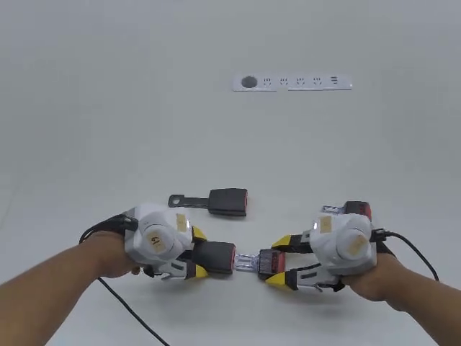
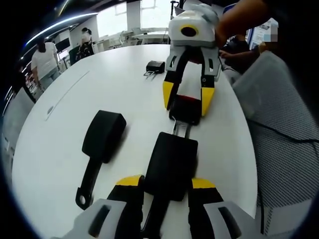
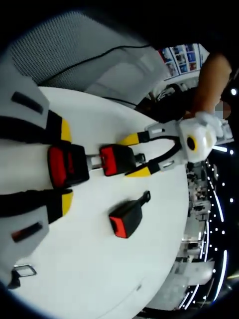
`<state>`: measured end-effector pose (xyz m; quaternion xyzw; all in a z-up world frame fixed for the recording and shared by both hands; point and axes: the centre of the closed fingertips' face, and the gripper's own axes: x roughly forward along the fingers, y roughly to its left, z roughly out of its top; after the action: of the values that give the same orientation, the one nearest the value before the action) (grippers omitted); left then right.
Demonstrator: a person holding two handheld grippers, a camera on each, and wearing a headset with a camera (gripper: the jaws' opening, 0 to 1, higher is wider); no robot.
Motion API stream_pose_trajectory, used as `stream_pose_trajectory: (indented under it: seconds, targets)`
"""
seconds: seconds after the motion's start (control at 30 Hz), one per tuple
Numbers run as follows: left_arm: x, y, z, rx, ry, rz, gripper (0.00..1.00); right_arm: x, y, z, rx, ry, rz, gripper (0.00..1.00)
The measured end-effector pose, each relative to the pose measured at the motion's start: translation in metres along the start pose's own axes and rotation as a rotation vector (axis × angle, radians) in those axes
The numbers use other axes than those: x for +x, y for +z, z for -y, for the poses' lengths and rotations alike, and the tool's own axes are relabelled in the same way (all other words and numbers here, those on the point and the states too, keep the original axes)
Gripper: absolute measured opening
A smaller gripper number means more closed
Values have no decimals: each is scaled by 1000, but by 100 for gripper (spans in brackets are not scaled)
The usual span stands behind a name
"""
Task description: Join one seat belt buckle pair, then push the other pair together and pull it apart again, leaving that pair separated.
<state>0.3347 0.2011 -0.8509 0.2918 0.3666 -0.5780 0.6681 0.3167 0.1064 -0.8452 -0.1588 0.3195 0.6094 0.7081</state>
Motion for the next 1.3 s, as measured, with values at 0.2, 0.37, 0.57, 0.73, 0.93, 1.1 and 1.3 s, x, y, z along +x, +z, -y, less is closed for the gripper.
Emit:
stream_pose_trajectory:
  seconds: [0.2,0.37,0.57,0.73,0.93,1.1,1.3]
  targets:
    - [0,0,0,12,-4,-5,35,10,8,1,-2,6,-2,35]
    - [1,0,0,29,-8,-4,35,11,9,1,-5,12,-11,35]
    - [1,1,0,52,-15,-13,35,16,11,2,-14,18,-36,35]
    - [1,1,0,57,-20,-19,34,20,14,2,-17,18,-43,35]
    - [1,0,0,56,-19,-20,34,21,14,3,-8,3,-42,35]
    - [1,0,0,53,-18,-22,34,24,16,3,11,-12,-37,35]
    - [1,-2,0,55,-24,-19,34,33,20,1,14,-21,-43,35]
